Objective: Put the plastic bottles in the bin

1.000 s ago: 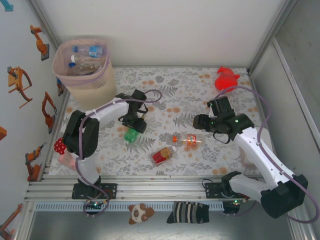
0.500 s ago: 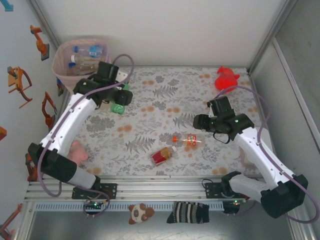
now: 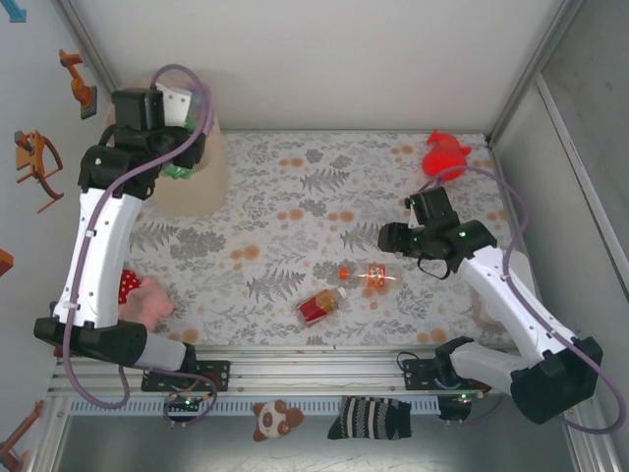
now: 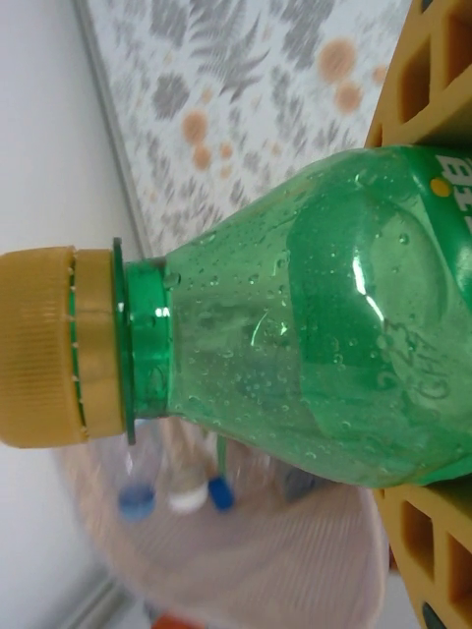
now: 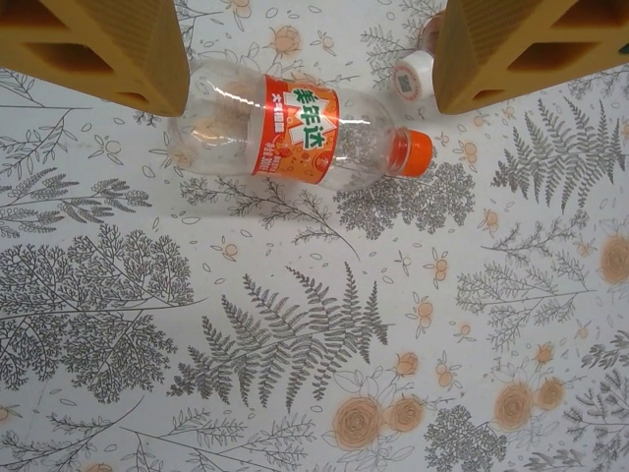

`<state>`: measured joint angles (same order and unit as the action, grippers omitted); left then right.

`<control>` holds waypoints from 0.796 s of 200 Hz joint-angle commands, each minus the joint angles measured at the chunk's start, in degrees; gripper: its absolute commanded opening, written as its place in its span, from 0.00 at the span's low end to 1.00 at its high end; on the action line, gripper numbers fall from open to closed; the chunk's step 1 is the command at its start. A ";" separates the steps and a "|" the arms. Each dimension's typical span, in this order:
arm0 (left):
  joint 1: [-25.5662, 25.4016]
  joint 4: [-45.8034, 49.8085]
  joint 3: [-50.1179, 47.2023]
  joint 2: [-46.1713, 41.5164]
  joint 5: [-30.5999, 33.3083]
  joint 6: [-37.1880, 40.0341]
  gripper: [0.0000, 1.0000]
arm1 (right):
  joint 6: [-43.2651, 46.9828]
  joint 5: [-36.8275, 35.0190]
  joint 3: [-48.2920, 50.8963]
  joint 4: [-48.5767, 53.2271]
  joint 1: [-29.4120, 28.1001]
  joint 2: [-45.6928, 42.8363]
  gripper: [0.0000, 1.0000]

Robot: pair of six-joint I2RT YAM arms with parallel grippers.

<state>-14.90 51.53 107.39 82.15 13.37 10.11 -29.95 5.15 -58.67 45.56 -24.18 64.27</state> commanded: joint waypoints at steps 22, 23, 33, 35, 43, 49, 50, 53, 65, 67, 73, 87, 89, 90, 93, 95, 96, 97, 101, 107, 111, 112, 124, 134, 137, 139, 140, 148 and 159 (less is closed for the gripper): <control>5.12 -8.99 5.73 4.80 6.71 7.57 0.46 | 0.82 0.48 -1.67 -0.99 0.52 1.15 0.66; 5.26 -9.08 5.90 4.96 6.74 7.61 0.46 | 0.84 0.48 -1.69 -1.00 0.53 1.13 0.66; 6.54 -9.36 7.60 6.78 7.23 7.97 0.46 | 0.78 0.56 -1.62 -1.25 0.53 1.27 0.66; 6.72 -9.30 7.95 7.25 7.49 8.12 0.46 | 0.82 0.57 -1.64 -1.33 0.47 1.29 0.66; 7.43 -9.58 9.13 8.98 8.63 8.77 0.46 | 0.82 0.61 -1.68 -1.36 0.50 1.38 0.66; 7.88 -10.11 9.61 10.18 9.66 9.51 0.46 | 0.74 0.65 -1.65 -1.51 0.51 1.54 0.66; 7.96 -10.21 9.65 10.38 9.88 9.63 0.46 | 0.80 0.70 -1.68 -1.52 0.48 1.59 0.66; 8.15 -10.51 9.96 11.07 10.56 9.93 0.46 | 0.78 0.72 -1.63 -1.59 0.52 1.68 0.66; 8.85 -11.93 10.96 13.44 13.40 11.20 0.45 | 0.79 0.95 -1.60 -1.84 0.57 2.03 0.66; 8.99 -12.14 11.05 13.75 13.78 11.37 0.45 | 0.82 0.99 -1.64 -1.83 0.57 2.10 0.66; 9.37 -12.52 11.40 14.84 14.62 11.73 0.45 | 0.78 1.26 -1.79 -1.83 0.56 2.38 0.66; 10.27 -13.72 11.98 16.91 16.62 12.60 0.45 | 1.27 1.60 -2.29 -1.76 0.71 2.92 0.66; 10.44 -13.86 12.08 17.24 16.89 12.68 0.45 | 1.30 1.61 -2.36 -1.72 0.69 3.00 0.66; 10.47 -13.84 12.19 17.47 17.01 12.71 0.45 | 1.30 1.57 -2.43 -1.75 0.71 3.03 0.66; 10.76 -13.83 12.41 17.96 17.19 12.74 0.45 | 1.38 1.59 -2.53 -1.72 0.78 3.12 0.66; 10.87 -13.76 12.53 18.18 17.39 12.74 0.45 | 1.43 1.61 -2.62 -1.64 0.76 3.14 0.66; 10.91 -13.75 12.56 18.38 17.44 12.70 0.45 | 1.45 1.62 -2.64 -1.63 0.78 3.18 0.66; 11.01 -13.74 12.61 18.47 17.55 12.72 0.45 | 1.47 1.62 -2.70 -1.62 0.79 3.21 0.66; 11.44 -13.80 12.85 19.05 17.76 12.75 0.45 | 1.56 1.55 -2.77 -1.59 0.74 3.29 0.66; 11.85 -14.06 12.95 19.53 18.29 12.90 0.45 | 1.70 1.62 -3.00 -1.52 0.83 3.39 0.66; 12.09 -14.13 13.06 20.14 18.57 13.01 0.45 | 1.74 1.62 -2.99 -1.43 0.81 3.34 0.66; 12.22 -14.11 13.08 20.28 18.68 13.01 0.45 | 1.78 1.62 -3.01 -1.39 0.81 3.42 0.66; 13.25 -14.50 13.13 21.51 19.60 13.33 0.45 | 1.75 1.62 -2.96 -1.47 0.94 3.55 0.66; 14.11 -14.48 13.43 22.63 19.82 13.45 0.45 | 1.72 1.64 -2.85 -1.57 0.97 3.66 0.66; 14.37 -14.52 13.54 22.95 19.76 13.45 0.45 | 1.66 1.67 -2.77 -1.56 0.97 3.68 0.66; 14.54 -14.52 13.67 23.16 19.68 13.45 0.45 | 1.70 1.70 -2.72 -1.64 1.04 3.72 0.66; 14.68 -14.57 13.70 23.28 19.64 13.45 0.45 | 1.72 1.70 -2.70 -1.63 1.06 3.69 0.66; 15.16 -14.31 14.31 24.23 18.97 13.31 0.45 | 1.58 1.79 -2.44 -1.91 1.01 3.93 0.66; 15.80 -13.52 15.83 25.75 17.94 12.97 0.45 | 1.55 1.97 -2.31 -2.19 1.00 4.23 0.66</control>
<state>-0.58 39.29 119.11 106.24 30.65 22.20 -28.86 6.66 -59.75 44.23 -23.64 67.68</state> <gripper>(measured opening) 0.590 0.657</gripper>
